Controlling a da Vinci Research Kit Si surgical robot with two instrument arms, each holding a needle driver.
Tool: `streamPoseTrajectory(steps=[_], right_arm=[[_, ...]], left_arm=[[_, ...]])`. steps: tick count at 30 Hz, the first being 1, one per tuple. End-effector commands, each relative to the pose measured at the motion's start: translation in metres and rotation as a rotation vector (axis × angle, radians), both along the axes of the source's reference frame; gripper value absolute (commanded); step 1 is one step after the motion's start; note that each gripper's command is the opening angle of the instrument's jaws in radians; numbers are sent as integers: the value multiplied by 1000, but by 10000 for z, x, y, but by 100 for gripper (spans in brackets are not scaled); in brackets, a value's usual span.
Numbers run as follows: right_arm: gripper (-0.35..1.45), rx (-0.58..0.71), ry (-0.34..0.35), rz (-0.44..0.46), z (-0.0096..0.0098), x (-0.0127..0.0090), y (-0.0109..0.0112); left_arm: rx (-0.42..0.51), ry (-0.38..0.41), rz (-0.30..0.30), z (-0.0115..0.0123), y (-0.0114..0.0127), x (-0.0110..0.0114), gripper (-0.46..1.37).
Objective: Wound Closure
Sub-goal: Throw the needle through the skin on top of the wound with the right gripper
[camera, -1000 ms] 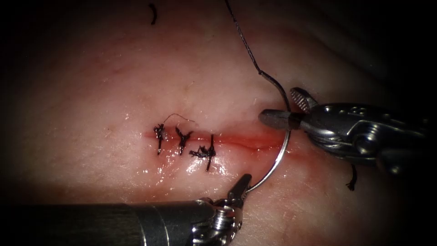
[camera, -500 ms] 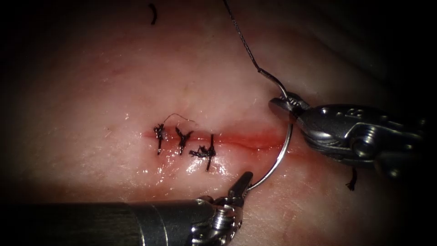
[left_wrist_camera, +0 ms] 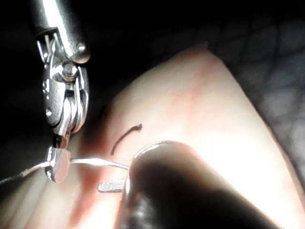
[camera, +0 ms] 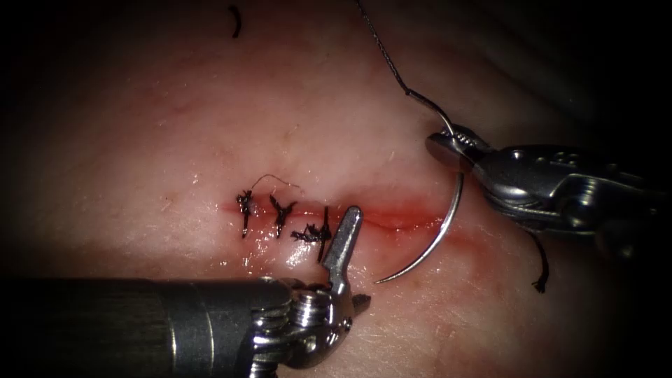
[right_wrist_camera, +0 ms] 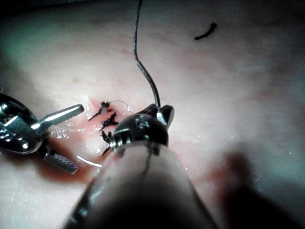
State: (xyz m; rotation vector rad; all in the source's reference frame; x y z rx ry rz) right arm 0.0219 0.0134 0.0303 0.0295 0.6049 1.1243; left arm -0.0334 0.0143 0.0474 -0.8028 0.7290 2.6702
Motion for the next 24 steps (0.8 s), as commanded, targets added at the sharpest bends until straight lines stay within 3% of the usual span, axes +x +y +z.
streamPoseTrajectory(steps=[1, 8, 13, 24], right_arm=[[-35, 1, 11, -1, 0, -2, -1], [-35, -31, 61, -75, -6, -14, -4], [-35, -44, 97, -85, -11, -18, -5], [-35, -47, 104, -86, -14, -18, -7]], left_arm=[[28, -23, 5, 1, 1, 6, 92], [79, -135, 30, -1, 11, 22, 91], [84, -136, 37, 1, 14, 20, 90], [87, -142, 55, 6, 10, 17, 90]])
